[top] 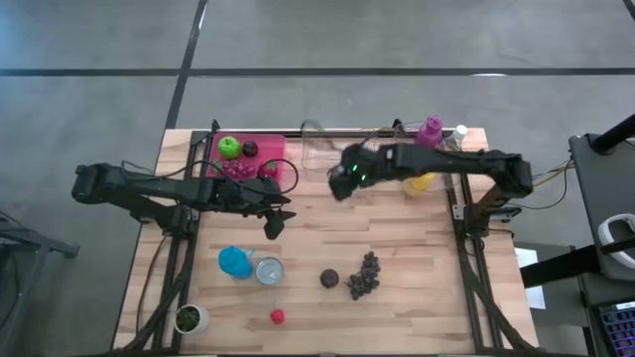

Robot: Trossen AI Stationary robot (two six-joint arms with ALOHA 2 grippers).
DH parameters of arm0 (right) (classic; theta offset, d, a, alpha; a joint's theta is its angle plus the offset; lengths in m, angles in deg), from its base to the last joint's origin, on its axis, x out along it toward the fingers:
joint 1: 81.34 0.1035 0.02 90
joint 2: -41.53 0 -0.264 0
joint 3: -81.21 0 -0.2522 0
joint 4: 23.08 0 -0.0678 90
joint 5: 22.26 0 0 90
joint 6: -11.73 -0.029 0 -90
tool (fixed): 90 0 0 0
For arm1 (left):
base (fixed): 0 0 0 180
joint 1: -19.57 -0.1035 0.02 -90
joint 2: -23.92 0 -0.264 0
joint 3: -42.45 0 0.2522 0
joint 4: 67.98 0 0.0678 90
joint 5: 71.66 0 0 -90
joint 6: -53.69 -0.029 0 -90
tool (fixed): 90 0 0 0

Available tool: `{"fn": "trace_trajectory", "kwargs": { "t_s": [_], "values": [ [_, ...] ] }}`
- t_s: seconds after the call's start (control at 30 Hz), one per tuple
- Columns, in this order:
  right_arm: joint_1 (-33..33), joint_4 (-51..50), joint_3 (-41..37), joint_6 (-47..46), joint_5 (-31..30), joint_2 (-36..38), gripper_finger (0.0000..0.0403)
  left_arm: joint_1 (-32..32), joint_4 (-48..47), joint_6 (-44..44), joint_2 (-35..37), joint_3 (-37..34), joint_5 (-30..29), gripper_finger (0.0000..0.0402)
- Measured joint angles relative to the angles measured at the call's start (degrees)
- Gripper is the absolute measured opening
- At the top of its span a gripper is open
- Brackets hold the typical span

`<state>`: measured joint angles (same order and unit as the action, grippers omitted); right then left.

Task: Pick & Place Food Item
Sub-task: Put the yellow and blue tuna can into the left transparent bin

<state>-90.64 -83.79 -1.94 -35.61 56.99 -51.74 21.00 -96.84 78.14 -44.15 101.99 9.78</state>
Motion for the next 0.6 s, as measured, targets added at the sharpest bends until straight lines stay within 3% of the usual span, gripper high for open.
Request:
{"fn": "trace_trajectory", "kwargs": {
  "t_s": [0.27,0.6],
  "values": [
    [-9.43,0.85,0.04,-3.42,-1.43,0.36,0.0126,0.00,-0.17,0.00,0.00,0.00,0.00,0.0225],
    [-14.38,6.42,0.74,-5.08,1.15,-8.55,0.0126,0.00,-0.22,-1.99,0.00,0.00,0.00,0.0237]
  ]
}}
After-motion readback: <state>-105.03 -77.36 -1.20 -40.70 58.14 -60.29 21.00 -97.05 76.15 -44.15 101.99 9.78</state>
